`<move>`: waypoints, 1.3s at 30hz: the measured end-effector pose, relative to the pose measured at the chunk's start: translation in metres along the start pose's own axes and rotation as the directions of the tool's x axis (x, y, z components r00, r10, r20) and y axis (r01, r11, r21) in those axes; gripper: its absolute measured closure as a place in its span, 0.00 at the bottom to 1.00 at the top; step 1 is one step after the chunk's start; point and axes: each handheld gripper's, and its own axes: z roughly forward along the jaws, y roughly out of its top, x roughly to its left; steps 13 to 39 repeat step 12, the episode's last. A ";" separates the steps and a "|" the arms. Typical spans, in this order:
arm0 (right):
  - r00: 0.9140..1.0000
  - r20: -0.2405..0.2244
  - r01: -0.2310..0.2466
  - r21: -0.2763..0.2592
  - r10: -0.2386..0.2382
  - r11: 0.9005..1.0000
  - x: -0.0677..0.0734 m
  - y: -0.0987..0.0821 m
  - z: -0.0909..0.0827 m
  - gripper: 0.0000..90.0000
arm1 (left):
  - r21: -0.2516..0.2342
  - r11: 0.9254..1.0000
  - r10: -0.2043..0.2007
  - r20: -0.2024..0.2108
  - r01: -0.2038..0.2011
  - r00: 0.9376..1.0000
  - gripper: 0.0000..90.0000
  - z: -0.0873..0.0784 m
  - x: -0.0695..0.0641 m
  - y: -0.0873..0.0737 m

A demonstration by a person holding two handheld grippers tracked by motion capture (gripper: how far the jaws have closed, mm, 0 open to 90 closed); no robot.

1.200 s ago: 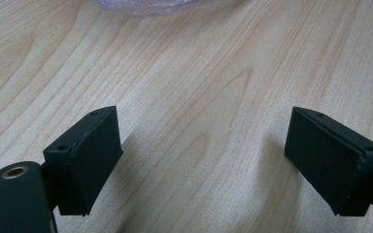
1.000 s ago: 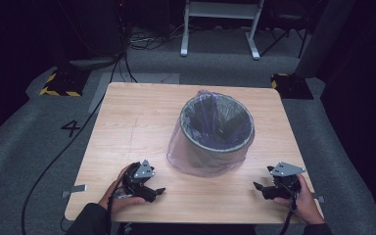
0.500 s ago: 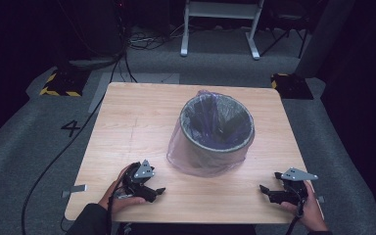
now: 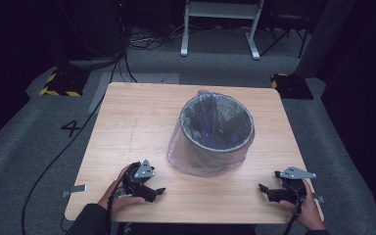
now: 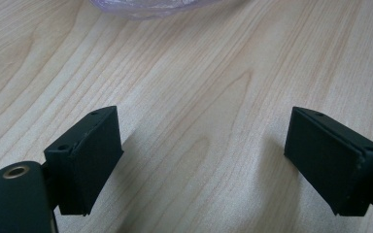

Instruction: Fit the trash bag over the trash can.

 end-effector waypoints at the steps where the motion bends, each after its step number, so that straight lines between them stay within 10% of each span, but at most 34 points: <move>1: 1.000 0.001 0.001 0.000 -0.001 1.000 0.000 0.000 0.000 0.14 | 0.000 1.000 -0.001 0.000 0.001 1.000 0.14 0.000 0.000 0.000; 39: 1.000 0.002 0.000 0.000 0.000 1.000 0.000 0.000 0.000 0.14 | 0.001 1.000 -0.001 0.002 0.001 1.000 0.14 0.001 0.000 0.001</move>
